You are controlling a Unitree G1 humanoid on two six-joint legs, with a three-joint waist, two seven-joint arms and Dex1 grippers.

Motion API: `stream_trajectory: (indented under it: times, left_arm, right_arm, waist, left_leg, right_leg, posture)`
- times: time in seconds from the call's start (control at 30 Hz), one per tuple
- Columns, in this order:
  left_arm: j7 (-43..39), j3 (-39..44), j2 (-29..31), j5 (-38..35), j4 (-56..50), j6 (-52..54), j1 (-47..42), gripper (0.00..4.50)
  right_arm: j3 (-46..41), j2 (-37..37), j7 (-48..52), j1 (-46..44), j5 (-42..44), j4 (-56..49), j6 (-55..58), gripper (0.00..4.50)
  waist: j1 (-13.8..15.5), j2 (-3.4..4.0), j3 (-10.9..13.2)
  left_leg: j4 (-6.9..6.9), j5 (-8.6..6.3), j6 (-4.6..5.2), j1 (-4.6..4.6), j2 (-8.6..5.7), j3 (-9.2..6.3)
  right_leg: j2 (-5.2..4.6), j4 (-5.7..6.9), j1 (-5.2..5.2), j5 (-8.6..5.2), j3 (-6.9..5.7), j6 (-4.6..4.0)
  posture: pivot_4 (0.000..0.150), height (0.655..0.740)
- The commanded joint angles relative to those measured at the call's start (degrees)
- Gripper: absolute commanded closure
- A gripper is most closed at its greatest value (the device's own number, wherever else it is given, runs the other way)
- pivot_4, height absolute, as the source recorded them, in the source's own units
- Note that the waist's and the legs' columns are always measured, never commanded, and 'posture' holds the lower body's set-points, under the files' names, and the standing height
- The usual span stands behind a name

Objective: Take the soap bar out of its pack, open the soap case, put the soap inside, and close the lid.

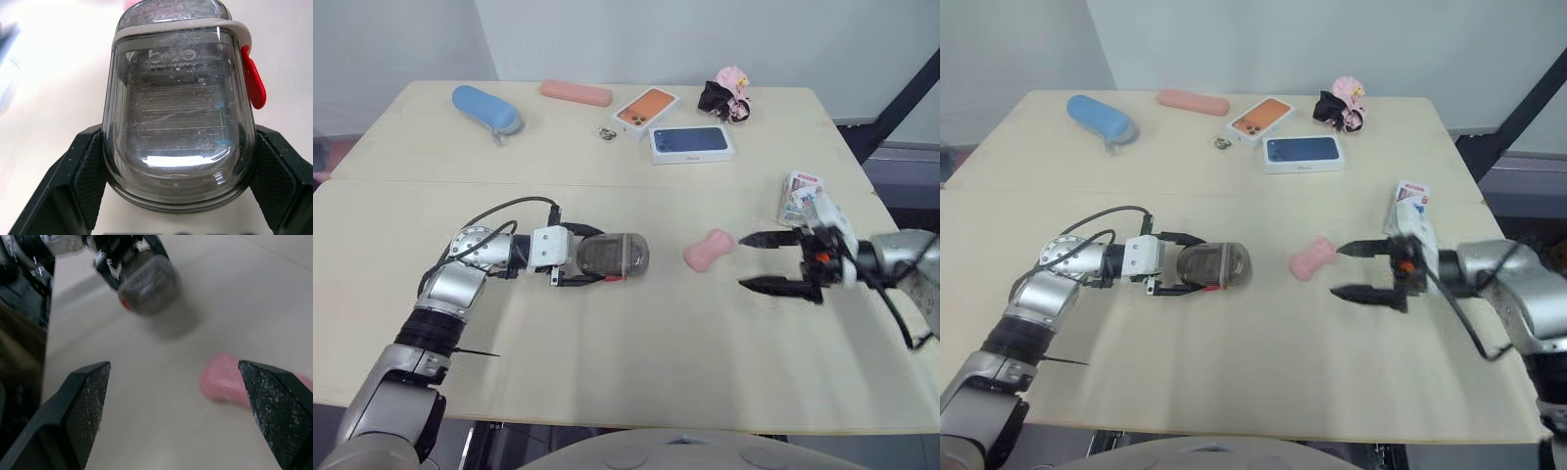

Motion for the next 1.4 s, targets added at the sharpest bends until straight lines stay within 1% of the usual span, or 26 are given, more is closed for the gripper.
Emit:
stream_trajectory:
  times: [0.03, 0.13, 0.2, 0.3, 0.47, 0.7, 0.97, 1.0, 1.03, 1.07, 1.2, 1.4]
  left_arm:
    - [3.6, 0.9, -1.5, -0.7, -6.5, -3.3, 1.9, 1.04]
    - [6.4, 0.6, -2.9, 1.2, -8.2, -5.3, 2.9, 1.04]
    - [7.9, 0.0, -3.2, 2.6, -8.6, -6.3, 3.2, 1.04]
    - [10.0, -0.2, -3.4, 4.2, -8.6, -7.3, 3.4, 1.04]
    - [11.5, -0.7, -3.7, 4.6, -8.6, -7.3, 3.4, 1.04]
    - [12.3, -1.5, -3.6, 3.9, -9.2, -5.7, 3.7, 1.04]
    - [12.9, -1.6, -3.8, 3.1, -10.3, -3.7, 4.0, 1.04]
    - [12.9, -1.6, -3.8, 3.1, -10.5, -3.4, 4.0, 1.04]
    - [12.9, -1.6, -3.8, 3.0, -10.6, -3.2, 4.0, 1.04]
    - [12.9, -1.7, -3.8, 3.0, -10.7, -3.1, 3.9, 1.04]
    - [13.1, -1.8, -3.9, 3.0, -11.2, -2.5, 3.7, 1.04]
    - [13.0, -1.8, -3.6, 2.9, -11.3, -2.4, 4.2, 1.04]
  right_arm:
    - [-3.1, 8.1, -15.7, -8.0, 10.0, 0.0, 22.6, 0.00]
    - [-6.9, 16.2, -23.4, -12.2, 13.5, 1.2, 32.7, 0.00]
    - [-7.9, 18.9, -27.4, -13.3, 16.7, 1.9, 34.9, 0.00]
    - [-7.7, 19.2, -32.5, -13.4, 22.5, 3.8, 35.0, 0.00]
    - [-7.3, 19.5, -40.0, -14.0, 30.4, 6.6, 35.0, 0.00]
    - [-7.2, 20.8, -47.3, -14.2, 35.6, 8.2, 34.8, 0.00]
    - [-4.8, 20.2, -53.9, -12.6, 42.2, 9.1, 31.8, 0.00]
    - [-4.4, 19.9, -54.6, -12.4, 43.0, 9.2, 31.3, 0.56]
    - [-3.9, 19.7, -55.3, -12.3, 43.7, 9.4, 30.8, 0.81]
    - [-3.4, 19.6, -56.0, -12.2, 44.4, 9.7, 30.3, 1.25]
    - [-1.9, 18.8, -58.1, -11.9, 46.8, 10.6, 28.2, 2.45]
    - [-0.2, 16.4, -57.4, -10.6, 49.9, 10.7, 25.7, 2.47]
  waist:
    - [0.5, -0.04, 0.0]
    - [1.7, 0.01, 0.0]
    - [2.8, 0.04, 0.0]
    - [3.7, 0.04, 0.0]
    - [3.3, 0.04, 0.0]
    - [2.2, 0.04, 0.0]
    - [2.1, 0.04, 0.0]
    - [2.1, 0.04, 0.0]
    - [2.1, 0.04, 0.0]
    - [2.1, 0.04, 0.0]
    - [2.0, 0.04, 0.0]
    - [2.0, 0.04, 0.0]
  left_leg:
    - [-0.03, 0.02, -0.04, 0.00, 0.02, -0.01]
    - [-0.10, 0.06, -0.12, -0.01, 0.06, -0.01]
    - [-0.02, 0.06, -0.12, -0.15, 0.05, -0.01]
    - [0.01, 0.05, -0.14, -0.20, 0.05, 0.00]
    - [0.00, 0.08, -0.18, -0.13, 0.05, 0.03]
    - [-0.05, 0.12, -0.24, -0.12, 0.04, 0.02]
    - [-0.06, 0.11, -0.24, -0.12, 0.04, 0.02]
    - [-0.06, 0.11, -0.24, -0.12, 0.04, 0.02]
    - [-0.06, 0.11, -0.24, -0.13, 0.04, 0.02]
    - [-0.06, 0.11, -0.24, -0.13, 0.04, 0.02]
    - [-0.06, 0.11, -0.24, -0.13, 0.04, 0.02]
    - [-0.06, 0.11, -0.24, -0.15, 0.04, 0.02]
  right_leg:
    - [0.04, 0.00, 0.00, 0.00, -0.04, 0.00]
    - [0.14, 0.05, -0.19, 0.00, -0.04, -0.01]
    - [0.18, 0.26, -0.38, 0.00, -0.03, -0.01]
    - [0.14, 0.25, -0.42, 0.00, -0.05, 0.00]
    - [0.08, 0.41, -0.50, -0.01, -0.02, -0.01]
    - [0.12, 0.47, -0.53, -0.01, 0.00, -0.01]
    - [0.12, 0.46, -0.53, -0.01, -0.01, -0.01]
    - [0.12, 0.46, -0.53, -0.01, -0.01, -0.01]
    - [0.11, 0.45, -0.53, -0.01, -0.01, -0.01]
    - [0.11, 0.45, -0.53, -0.01, 0.00, -0.01]
    - [0.11, 0.45, -0.53, -0.01, -0.01, -0.01]
    - [0.11, 0.45, -0.53, -0.01, -0.01, 0.00]
  posture:
    - [0.150, 0.7400]
    - [0.150, 0.7400]
    - [0.150, 0.7400]
    - [0.150, 0.7400]
    - [0.150, 0.7400]
    - [0.150, 0.7400]
    - [0.150, 0.7400]
    - [0.150, 0.7400]
    - [0.150, 0.7400]
    - [0.150, 0.7400]
    - [0.150, 0.7400]
    - [0.150, 0.7400]
